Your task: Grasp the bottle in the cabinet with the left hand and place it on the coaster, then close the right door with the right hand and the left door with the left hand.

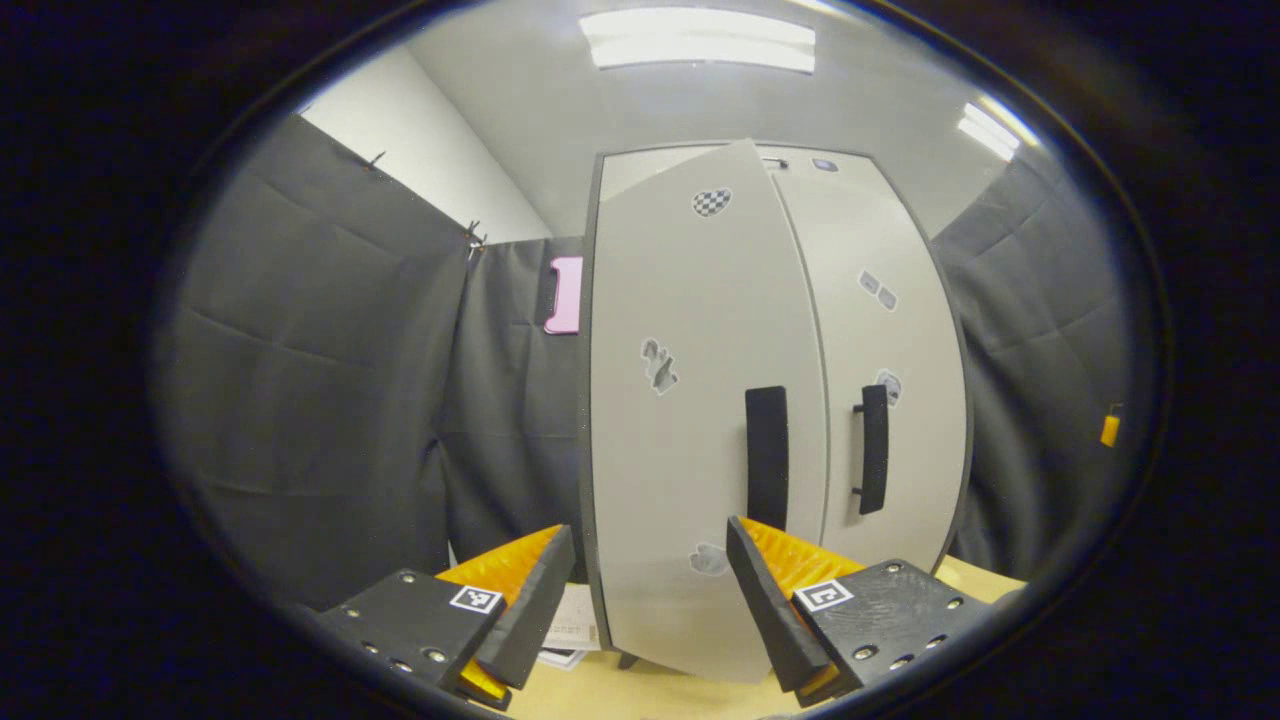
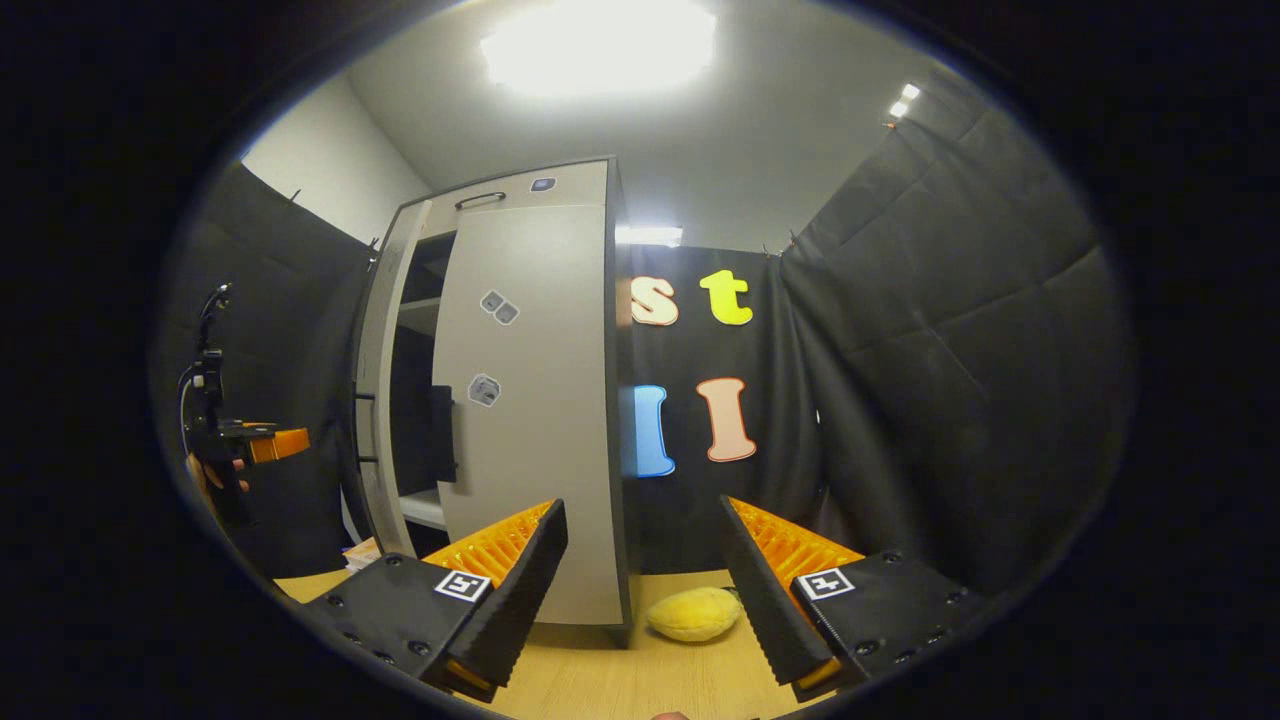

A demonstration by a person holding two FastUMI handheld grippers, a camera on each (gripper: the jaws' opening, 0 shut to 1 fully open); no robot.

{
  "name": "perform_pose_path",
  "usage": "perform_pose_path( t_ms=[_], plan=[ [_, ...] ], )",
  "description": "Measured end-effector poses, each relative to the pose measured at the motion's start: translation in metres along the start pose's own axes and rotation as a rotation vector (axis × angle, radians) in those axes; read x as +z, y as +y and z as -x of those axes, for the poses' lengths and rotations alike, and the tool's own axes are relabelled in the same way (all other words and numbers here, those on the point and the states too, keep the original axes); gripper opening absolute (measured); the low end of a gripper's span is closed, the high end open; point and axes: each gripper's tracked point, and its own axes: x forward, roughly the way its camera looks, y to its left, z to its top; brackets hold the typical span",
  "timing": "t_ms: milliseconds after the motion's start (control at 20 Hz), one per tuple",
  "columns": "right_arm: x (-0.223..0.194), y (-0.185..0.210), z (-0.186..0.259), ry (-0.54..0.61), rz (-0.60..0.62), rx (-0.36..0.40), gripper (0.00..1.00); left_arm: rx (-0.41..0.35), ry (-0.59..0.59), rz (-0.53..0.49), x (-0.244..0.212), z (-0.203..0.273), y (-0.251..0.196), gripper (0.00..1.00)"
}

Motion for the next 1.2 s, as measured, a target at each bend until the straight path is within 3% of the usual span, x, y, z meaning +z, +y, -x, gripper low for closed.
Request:
perform_pose_path(
  t_ms=[100,200,250,700,800,850,900,950,1050,1100,1150,1200],
  plan=[
    [0.004,0.002,0.006,-0.006,-0.015,0.003,0.95,-0.02,0.004,-0.009,0.001,0.017,-0.004,0.96],
    [0.006,0.009,0.012,-0.008,-0.021,0.013,0.95,-0.021,0.0,-0.03,0.004,0.032,0.001,0.84],
    [0.006,0.011,0.015,-0.008,-0.016,0.013,0.95,-0.024,-0.001,-0.032,0.006,0.039,0.003,0.96],
    [0.035,0.044,0.05,-0.046,0.009,0.011,0.95,-0.025,0.033,-0.018,-0.006,0.081,0.043,0.96],
    [0.037,0.05,0.059,-0.048,0.024,0.01,0.95,-0.017,0.035,-0.024,-0.007,0.093,0.054,0.9],
    [0.037,0.053,0.064,-0.046,0.031,0.01,0.95,-0.015,0.034,-0.025,-0.006,0.099,0.06,0.96],
    [0.037,0.057,0.068,-0.046,0.037,0.011,0.95,-0.013,0.028,-0.029,-0.006,0.105,0.065,0.96],
    [0.039,0.06,0.07,-0.048,0.042,0.011,0.92,-0.01,0.022,-0.037,-0.004,0.109,0.069,0.9],
    [0.041,0.064,0.078,-0.057,0.05,0.01,0.92,0.0,0.02,-0.053,-0.005,0.119,0.078,0.9],
    [0.041,0.067,0.083,-0.061,0.053,0.011,0.92,0.003,0.02,-0.055,-0.006,0.123,0.081,0.96],
    [0.041,0.07,0.085,-0.062,0.055,0.013,0.92,0.006,0.022,-0.055,-0.006,0.128,0.084,0.96],
    [0.039,0.071,0.087,-0.058,0.058,0.013,0.95,0.008,0.025,-0.055,-0.008,0.131,0.086,0.9]
  ],
)
